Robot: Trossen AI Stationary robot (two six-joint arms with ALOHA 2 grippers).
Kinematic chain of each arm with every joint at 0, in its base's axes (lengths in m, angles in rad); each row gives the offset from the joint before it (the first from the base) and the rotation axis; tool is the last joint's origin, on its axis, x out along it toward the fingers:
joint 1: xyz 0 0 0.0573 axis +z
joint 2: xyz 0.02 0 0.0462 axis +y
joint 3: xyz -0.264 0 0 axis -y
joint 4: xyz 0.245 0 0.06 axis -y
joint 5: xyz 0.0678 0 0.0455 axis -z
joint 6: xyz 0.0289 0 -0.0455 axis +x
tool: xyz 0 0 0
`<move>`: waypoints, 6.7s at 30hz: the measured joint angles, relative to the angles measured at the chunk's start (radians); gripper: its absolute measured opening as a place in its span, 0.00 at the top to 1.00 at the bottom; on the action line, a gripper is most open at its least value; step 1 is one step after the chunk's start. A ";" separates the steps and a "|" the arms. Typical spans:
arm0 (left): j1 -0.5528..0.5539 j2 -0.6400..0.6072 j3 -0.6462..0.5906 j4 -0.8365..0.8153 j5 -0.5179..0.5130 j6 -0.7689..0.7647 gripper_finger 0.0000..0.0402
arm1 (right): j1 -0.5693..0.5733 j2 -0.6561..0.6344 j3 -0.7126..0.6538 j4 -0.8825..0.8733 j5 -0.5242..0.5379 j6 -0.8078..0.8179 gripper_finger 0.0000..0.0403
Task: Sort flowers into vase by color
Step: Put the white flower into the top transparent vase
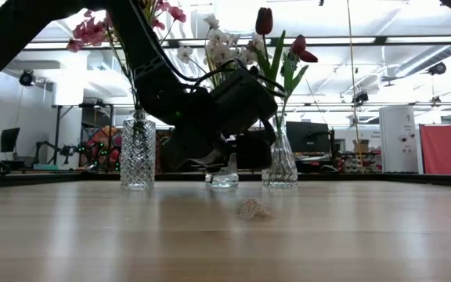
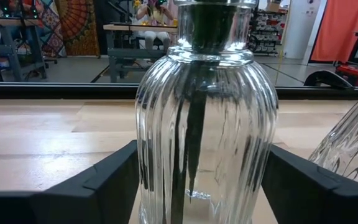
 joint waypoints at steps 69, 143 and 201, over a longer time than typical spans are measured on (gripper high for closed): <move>-0.182 0.001 0.034 -0.190 -0.016 -0.098 0.32 | 0.003 -0.002 0.000 -0.029 0.005 0.097 0.96; -0.280 -0.092 0.035 -0.670 0.198 -0.509 0.32 | 0.023 -0.002 0.000 -0.258 -0.013 -0.023 0.96; -0.447 -0.128 0.035 -0.939 0.284 -0.707 0.32 | 0.043 -0.023 0.000 -0.264 -0.014 0.007 0.96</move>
